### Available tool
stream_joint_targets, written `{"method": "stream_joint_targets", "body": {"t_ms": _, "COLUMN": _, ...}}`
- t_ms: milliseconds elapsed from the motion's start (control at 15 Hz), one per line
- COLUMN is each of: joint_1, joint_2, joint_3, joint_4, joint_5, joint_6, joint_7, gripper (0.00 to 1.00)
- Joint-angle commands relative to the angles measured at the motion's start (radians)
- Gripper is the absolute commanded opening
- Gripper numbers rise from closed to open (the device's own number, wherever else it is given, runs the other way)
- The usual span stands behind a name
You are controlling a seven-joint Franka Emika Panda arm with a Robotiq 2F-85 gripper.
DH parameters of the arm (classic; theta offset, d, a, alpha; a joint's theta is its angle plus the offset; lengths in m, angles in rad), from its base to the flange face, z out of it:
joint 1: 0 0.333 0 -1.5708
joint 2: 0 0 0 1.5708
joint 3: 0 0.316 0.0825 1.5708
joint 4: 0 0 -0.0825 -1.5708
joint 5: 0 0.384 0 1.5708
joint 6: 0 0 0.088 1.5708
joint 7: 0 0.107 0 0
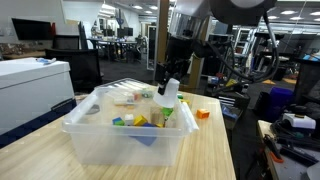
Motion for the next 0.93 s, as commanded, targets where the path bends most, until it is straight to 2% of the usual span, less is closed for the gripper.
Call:
{"method": "stream_joint_targets", "body": {"t_ms": 0, "joint_1": -0.005, "joint_2": 0.058, "joint_3": 0.007, "joint_4": 0.034, "joint_5": -0.079, "joint_6": 0.032, "joint_7": 0.033, "gripper": 0.51}}
{"method": "stream_joint_targets", "body": {"t_ms": 67, "joint_1": -0.001, "joint_2": 0.075, "joint_3": 0.004, "joint_4": 0.044, "joint_5": -0.105, "joint_6": 0.046, "joint_7": 0.05, "gripper": 0.51}}
{"method": "stream_joint_targets", "body": {"t_ms": 133, "joint_1": 0.001, "joint_2": 0.083, "joint_3": 0.001, "joint_4": 0.05, "joint_5": -0.127, "joint_6": 0.052, "joint_7": 0.062, "gripper": 0.94}}
{"method": "stream_joint_targets", "body": {"t_ms": 333, "joint_1": 0.01, "joint_2": 0.105, "joint_3": -0.007, "joint_4": 0.067, "joint_5": -0.174, "joint_6": 0.063, "joint_7": 0.094, "gripper": 1.0}}
{"method": "stream_joint_targets", "body": {"t_ms": 733, "joint_1": 0.016, "joint_2": 0.089, "joint_3": -0.019, "joint_4": 0.084, "joint_5": -0.218, "joint_6": 0.03, "joint_7": 0.146, "gripper": 1.0}}
{"method": "stream_joint_targets", "body": {"t_ms": 867, "joint_1": 0.008, "joint_2": 0.056, "joint_3": -0.023, "joint_4": 0.082, "joint_5": -0.174, "joint_6": 0.016, "joint_7": 0.112, "gripper": 1.0}}
